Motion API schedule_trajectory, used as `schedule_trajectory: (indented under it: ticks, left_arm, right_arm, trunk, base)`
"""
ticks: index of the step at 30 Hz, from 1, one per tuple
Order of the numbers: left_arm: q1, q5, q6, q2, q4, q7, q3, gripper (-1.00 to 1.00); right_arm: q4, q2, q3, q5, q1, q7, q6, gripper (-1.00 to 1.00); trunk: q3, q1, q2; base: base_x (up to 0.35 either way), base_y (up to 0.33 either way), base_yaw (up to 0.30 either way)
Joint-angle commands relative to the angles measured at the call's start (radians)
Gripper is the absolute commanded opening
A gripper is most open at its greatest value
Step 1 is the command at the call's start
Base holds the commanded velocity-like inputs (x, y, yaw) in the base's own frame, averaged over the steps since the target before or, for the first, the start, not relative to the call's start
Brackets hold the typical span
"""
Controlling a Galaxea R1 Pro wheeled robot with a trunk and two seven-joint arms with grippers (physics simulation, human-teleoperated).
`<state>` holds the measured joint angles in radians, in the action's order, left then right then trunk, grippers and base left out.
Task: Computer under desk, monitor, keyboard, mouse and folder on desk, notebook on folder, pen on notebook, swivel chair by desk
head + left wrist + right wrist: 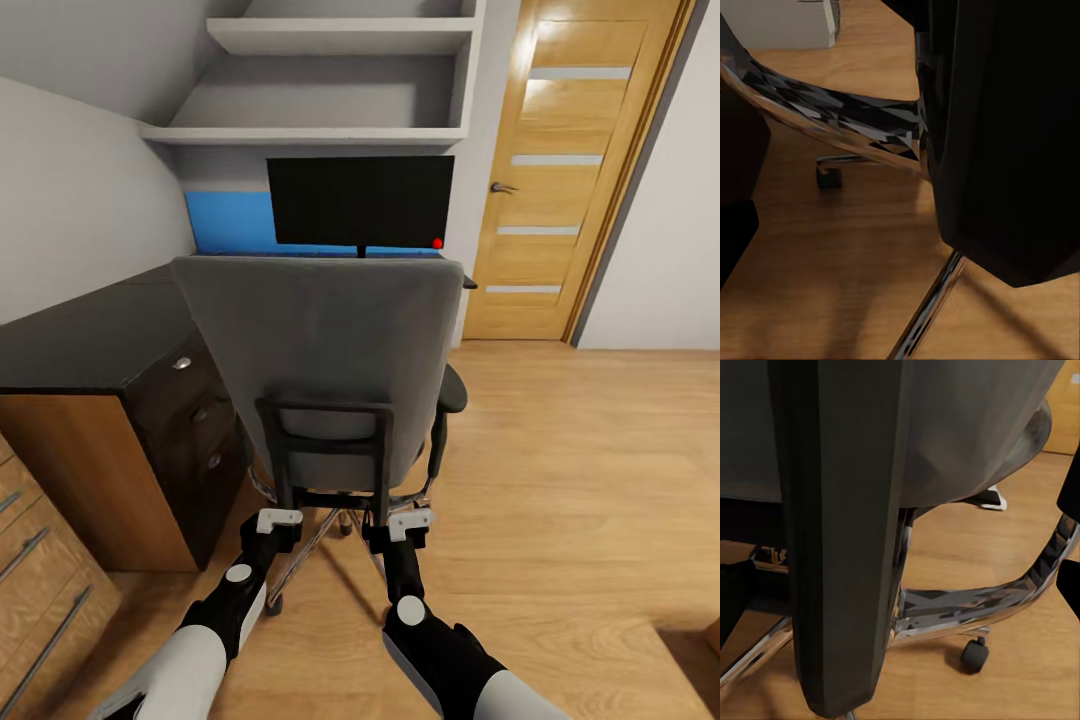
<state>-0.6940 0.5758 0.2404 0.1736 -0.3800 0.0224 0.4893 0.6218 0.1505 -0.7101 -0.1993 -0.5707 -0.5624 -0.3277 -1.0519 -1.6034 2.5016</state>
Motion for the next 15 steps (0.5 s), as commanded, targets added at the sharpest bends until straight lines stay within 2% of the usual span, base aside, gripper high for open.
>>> schedule_trajectory:
  ticks: [1, 15]
  left_arm:
    - [-0.001, 0.006, 0.003, 0.001, -0.002, -0.002, 0.017, 1.00]
    - [-0.001, 0.006, 0.003, 0.001, -0.002, -0.002, 0.017, 1.00]
  right_arm:
    - [-0.001, -0.001, -0.002, -0.018, -0.002, -0.010, -0.013, 1.00]
    - [-0.001, -0.001, -0.002, -0.018, -0.002, -0.010, -0.013, 1.00]
  trunk:
    - [-0.001, 0.000, 0.000]
    - [-0.001, 0.000, 0.000]
  base:
    - [0.210, 0.000, 0.000]
    - [0.211, 0.000, 0.000]
